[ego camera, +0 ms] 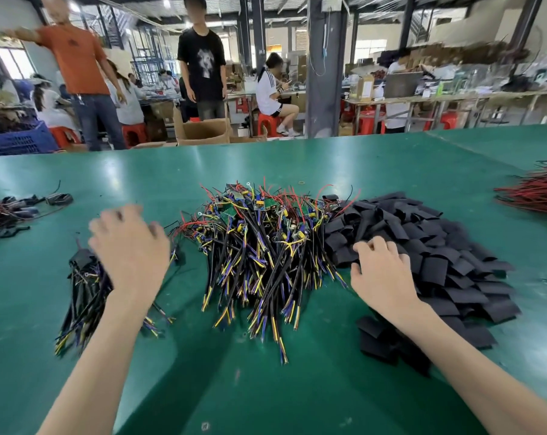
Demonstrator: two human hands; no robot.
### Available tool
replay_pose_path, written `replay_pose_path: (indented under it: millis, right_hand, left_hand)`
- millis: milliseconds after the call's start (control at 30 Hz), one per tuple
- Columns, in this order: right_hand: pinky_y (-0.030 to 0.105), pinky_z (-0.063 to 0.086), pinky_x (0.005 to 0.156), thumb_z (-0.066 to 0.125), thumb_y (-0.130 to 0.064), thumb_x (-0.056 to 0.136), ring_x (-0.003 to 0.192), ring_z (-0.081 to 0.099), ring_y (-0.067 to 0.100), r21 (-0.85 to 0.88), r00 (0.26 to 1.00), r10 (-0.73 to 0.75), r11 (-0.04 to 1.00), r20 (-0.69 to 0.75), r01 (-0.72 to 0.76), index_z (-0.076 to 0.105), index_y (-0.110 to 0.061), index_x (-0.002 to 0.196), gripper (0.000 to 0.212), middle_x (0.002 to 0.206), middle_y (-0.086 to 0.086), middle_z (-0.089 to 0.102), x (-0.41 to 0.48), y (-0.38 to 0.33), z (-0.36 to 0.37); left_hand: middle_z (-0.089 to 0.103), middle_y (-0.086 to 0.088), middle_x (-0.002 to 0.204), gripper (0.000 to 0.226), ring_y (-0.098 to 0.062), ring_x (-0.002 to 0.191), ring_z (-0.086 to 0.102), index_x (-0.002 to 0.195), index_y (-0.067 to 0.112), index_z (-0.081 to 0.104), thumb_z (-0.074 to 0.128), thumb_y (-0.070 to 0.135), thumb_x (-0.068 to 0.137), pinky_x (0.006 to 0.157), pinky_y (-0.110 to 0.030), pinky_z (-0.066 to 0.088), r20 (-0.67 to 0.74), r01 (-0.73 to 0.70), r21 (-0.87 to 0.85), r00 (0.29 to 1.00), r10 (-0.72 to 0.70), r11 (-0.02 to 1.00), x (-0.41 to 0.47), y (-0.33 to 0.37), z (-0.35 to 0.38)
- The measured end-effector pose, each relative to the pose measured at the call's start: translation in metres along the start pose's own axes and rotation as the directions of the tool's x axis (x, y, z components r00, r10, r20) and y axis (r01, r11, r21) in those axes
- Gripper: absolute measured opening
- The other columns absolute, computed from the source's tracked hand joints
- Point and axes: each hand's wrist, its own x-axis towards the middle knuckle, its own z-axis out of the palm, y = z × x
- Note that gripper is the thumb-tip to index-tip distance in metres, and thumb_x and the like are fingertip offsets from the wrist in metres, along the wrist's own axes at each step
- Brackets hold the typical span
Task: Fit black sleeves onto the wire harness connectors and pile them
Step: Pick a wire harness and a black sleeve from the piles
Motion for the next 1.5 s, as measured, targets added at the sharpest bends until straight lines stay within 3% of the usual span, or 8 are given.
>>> replay_pose_path:
  millis: [167,367,633,967,1100,1267,1400,1500]
  right_hand:
    - [0.038,0.040,0.087,0.048,-0.027,0.090,0.111,0.043,0.027,-0.007,0.998,-0.033,0.999,0.049,0.034,0.050,-0.018,0.120,0.031,0.116,0.006,0.045,0.003,0.007,0.004]
    - [0.039,0.040,0.085,0.054,-0.035,0.087,0.107,0.042,0.028,0.058,0.998,-0.021,0.998,0.054,0.018,0.052,-0.017,0.115,0.033,0.110,0.007,0.042,0.004,0.008,0.000]
    - [0.039,0.037,0.084,0.052,-0.021,0.083,0.101,0.046,0.028,0.198,0.998,-0.017,0.980,0.064,0.004,0.052,-0.017,0.106,0.023,0.098,0.002,0.044,0.007,0.016,-0.013]
    - [0.042,0.030,0.096,0.065,-0.042,0.073,0.115,0.044,0.020,0.051,0.910,-0.073,0.997,0.409,0.057,0.051,-0.034,0.112,0.042,0.108,-0.006,0.050,0.016,0.033,-0.019]
    - [0.041,0.024,0.098,0.066,-0.046,0.074,0.115,0.045,0.016,0.056,0.920,-0.139,0.990,0.367,0.127,0.050,-0.035,0.117,0.047,0.109,-0.007,0.052,0.016,0.029,-0.014]
    - [0.048,0.017,0.103,0.062,-0.051,0.077,0.114,0.046,0.017,0.118,0.895,-0.203,0.979,0.398,0.169,0.039,-0.051,0.126,0.054,0.102,-0.007,0.044,0.014,0.027,-0.012]
    - [0.054,0.006,0.107,0.039,-0.081,0.073,0.117,0.043,0.018,0.065,0.929,-0.177,0.984,0.324,0.165,0.048,-0.045,0.120,0.060,0.102,-0.003,0.046,0.011,0.020,-0.005]
    - [0.053,0.007,0.107,0.042,-0.070,0.083,0.117,0.045,0.022,-0.021,0.952,-0.212,0.975,0.220,0.222,0.044,-0.038,0.124,0.052,0.110,0.001,0.050,0.007,0.013,0.005]
  left_hand:
    - [0.066,-0.013,0.110,0.026,-0.031,0.107,0.056,0.105,0.011,0.068,0.052,0.025,0.090,0.095,-0.039,0.044,0.244,-0.125,-0.348,0.945,0.219,0.929,0.029,0.087,0.026]
    - [0.055,-0.017,0.125,0.040,-0.034,0.121,0.044,0.115,0.006,0.058,0.050,0.038,0.091,0.099,-0.040,0.031,0.492,-0.221,0.092,0.858,0.148,0.971,0.054,0.135,0.063]
    - [0.056,-0.018,0.120,0.029,-0.036,0.114,0.052,0.108,0.005,0.059,0.056,0.014,0.081,0.096,-0.040,0.040,0.581,-0.040,0.020,0.814,0.021,0.999,0.062,0.142,0.072]
    - [0.049,-0.015,0.119,0.034,-0.031,0.113,0.040,0.111,0.013,0.052,0.056,0.026,0.079,0.079,-0.038,0.026,0.605,-0.203,0.262,0.796,0.003,0.944,0.058,0.144,0.067]
    - [0.057,-0.012,0.110,0.032,-0.032,0.110,0.052,0.092,0.011,0.050,0.073,0.018,0.071,0.087,-0.037,0.038,0.583,-0.100,0.071,0.812,0.040,0.992,0.062,0.144,0.065]
    - [0.058,-0.015,0.088,0.011,-0.033,0.092,0.065,0.079,0.002,0.048,0.059,0.001,0.078,0.071,-0.029,0.047,0.480,0.003,-0.285,0.866,0.140,0.959,0.065,0.153,0.049]
    - [0.059,-0.021,0.105,0.029,-0.018,0.050,0.065,0.116,-0.007,0.046,0.053,-0.005,0.088,0.061,-0.037,0.059,0.505,0.290,-0.671,0.853,0.134,0.683,0.086,0.168,0.008]
    - [0.066,-0.020,0.094,0.035,-0.006,0.041,0.058,0.123,-0.006,0.050,0.057,0.001,0.089,0.046,-0.021,0.050,0.345,0.121,-0.728,0.915,0.208,0.675,0.098,0.171,-0.039]
